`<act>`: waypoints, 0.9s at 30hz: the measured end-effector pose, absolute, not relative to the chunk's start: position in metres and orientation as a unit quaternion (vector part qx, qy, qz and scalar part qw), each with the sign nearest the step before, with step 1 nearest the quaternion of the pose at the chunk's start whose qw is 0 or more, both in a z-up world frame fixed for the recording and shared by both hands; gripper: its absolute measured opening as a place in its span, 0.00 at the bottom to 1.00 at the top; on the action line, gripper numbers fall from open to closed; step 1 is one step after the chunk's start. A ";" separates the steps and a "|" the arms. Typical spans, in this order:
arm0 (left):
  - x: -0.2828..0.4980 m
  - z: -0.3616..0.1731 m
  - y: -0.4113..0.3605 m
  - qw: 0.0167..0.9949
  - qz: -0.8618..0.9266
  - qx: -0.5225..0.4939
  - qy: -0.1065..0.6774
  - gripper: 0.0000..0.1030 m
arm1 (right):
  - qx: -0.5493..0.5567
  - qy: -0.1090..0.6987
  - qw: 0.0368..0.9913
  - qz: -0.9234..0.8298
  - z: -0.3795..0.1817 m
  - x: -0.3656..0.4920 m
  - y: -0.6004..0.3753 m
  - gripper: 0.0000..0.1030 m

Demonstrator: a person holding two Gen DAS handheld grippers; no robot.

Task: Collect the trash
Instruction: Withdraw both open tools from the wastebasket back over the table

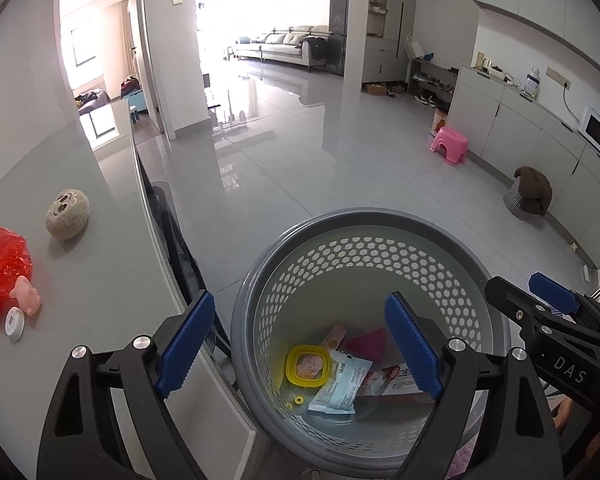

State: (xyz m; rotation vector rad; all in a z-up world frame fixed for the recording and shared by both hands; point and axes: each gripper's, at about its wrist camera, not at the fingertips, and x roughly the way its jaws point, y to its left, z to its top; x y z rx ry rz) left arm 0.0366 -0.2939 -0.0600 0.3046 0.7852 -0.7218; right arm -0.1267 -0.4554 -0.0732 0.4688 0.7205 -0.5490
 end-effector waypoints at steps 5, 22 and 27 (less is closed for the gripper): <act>0.031 -0.052 -0.276 0.860 -0.333 0.139 0.362 0.85 | 0.223 0.341 0.877 -0.254 -0.067 -0.132 -0.442 0.73; 0.033 -0.028 -0.175 0.902 -0.247 0.097 0.340 0.92 | 0.187 0.333 0.906 -0.180 -0.043 -0.108 -0.371 0.75; 0.045 -0.028 -0.137 0.915 -0.200 0.083 0.339 0.92 | 0.167 0.343 0.913 -0.146 -0.042 -0.085 -0.346 0.75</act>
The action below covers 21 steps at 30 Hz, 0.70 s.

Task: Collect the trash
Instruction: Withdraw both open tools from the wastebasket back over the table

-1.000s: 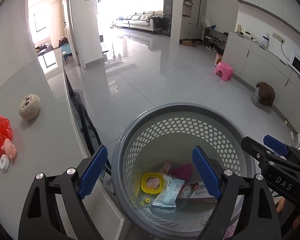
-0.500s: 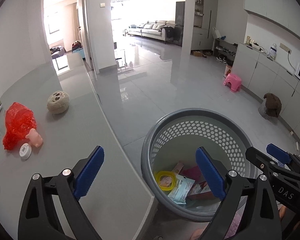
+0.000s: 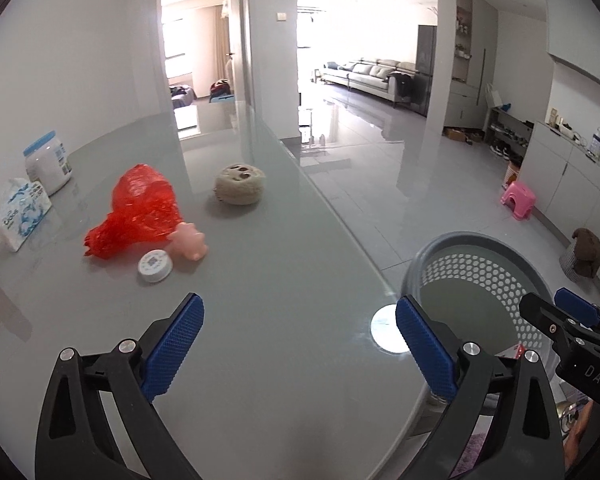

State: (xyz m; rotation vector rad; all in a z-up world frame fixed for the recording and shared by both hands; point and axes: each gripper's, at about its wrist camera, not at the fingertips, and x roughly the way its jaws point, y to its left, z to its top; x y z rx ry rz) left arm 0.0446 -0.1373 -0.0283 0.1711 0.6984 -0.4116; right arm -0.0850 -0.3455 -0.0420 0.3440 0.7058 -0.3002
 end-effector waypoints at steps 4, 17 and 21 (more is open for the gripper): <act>0.056 -0.032 -0.104 0.922 -0.161 0.076 0.343 0.92 | 0.152 0.354 0.915 -0.116 -0.045 -0.062 -0.325 0.75; 0.099 -0.050 -0.014 0.927 -0.053 0.035 0.370 0.92 | 0.114 0.393 0.912 -0.031 -0.061 0.024 -0.264 0.75; 0.115 -0.052 0.002 0.927 -0.032 0.029 0.372 0.92 | 0.102 0.398 0.912 -0.011 -0.062 0.052 -0.247 0.75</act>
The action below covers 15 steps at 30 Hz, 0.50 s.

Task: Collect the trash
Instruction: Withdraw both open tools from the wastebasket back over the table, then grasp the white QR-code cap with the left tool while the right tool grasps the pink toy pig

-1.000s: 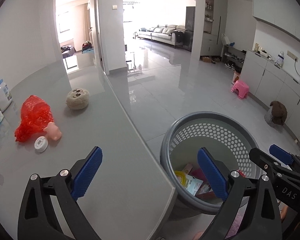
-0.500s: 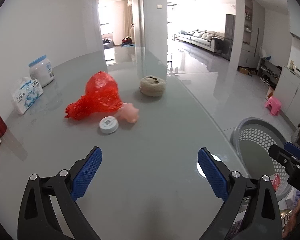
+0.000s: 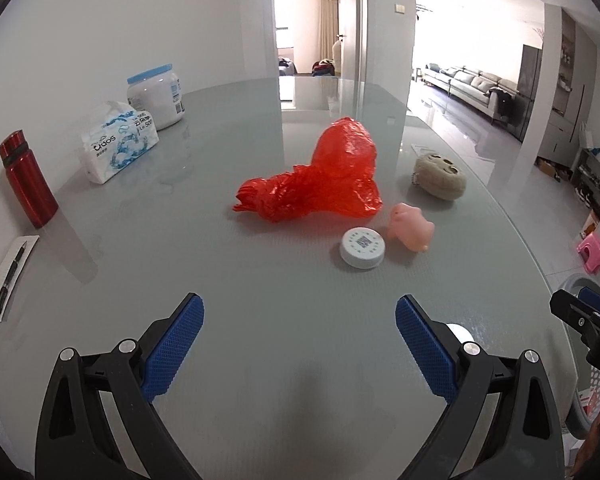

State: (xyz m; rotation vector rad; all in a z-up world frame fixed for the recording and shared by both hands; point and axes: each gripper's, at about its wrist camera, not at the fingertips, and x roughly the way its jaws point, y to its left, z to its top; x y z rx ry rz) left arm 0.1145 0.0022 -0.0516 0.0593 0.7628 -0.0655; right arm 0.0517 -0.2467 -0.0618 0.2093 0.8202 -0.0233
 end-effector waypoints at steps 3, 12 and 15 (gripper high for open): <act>0.126 -0.052 0.012 0.928 -0.019 0.028 0.370 0.92 | 0.094 0.400 0.912 0.004 -0.061 0.074 -0.234 0.75; 0.158 -0.053 0.025 0.929 -0.001 0.025 0.368 0.92 | 0.069 0.410 0.908 0.046 -0.064 0.127 -0.194 0.75; 0.166 -0.059 0.030 0.927 0.002 0.019 0.375 0.92 | 0.057 0.417 0.905 0.060 -0.068 0.139 -0.180 0.75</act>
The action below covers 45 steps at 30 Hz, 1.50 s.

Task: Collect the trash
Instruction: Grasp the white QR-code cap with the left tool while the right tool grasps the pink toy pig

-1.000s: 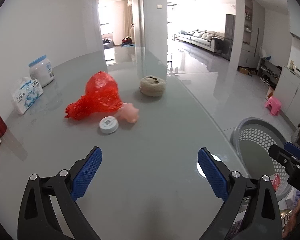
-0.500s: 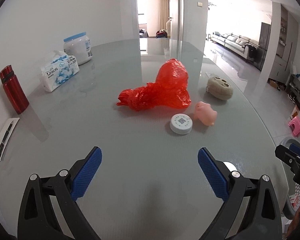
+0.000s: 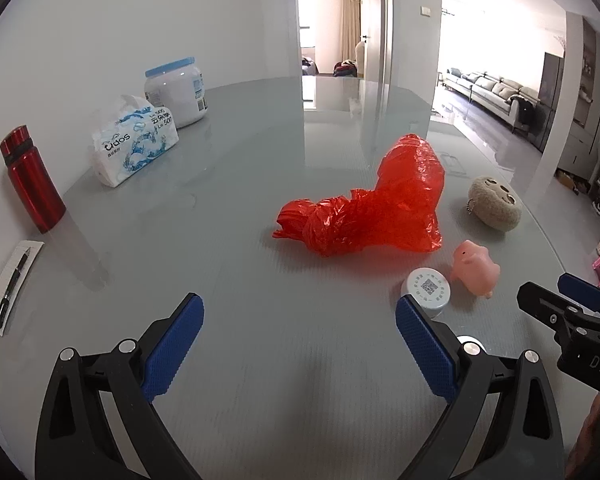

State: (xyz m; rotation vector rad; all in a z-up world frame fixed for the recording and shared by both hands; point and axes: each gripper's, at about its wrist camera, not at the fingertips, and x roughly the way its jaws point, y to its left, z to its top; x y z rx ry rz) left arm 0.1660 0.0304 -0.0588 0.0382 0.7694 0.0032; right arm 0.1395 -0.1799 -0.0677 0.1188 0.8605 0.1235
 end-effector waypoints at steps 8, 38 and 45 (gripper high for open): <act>0.172 -0.069 0.039 0.922 0.004 0.008 0.387 0.92 | 0.025 0.431 0.900 0.060 -0.080 0.166 -0.158 0.75; 0.173 -0.077 0.027 0.916 -0.017 0.014 0.400 0.92 | 0.011 0.429 0.900 0.077 -0.083 0.166 -0.150 0.28; 0.180 -0.079 0.003 0.905 -0.051 0.004 0.423 0.92 | 0.050 0.419 0.904 0.064 -0.078 0.141 -0.181 0.27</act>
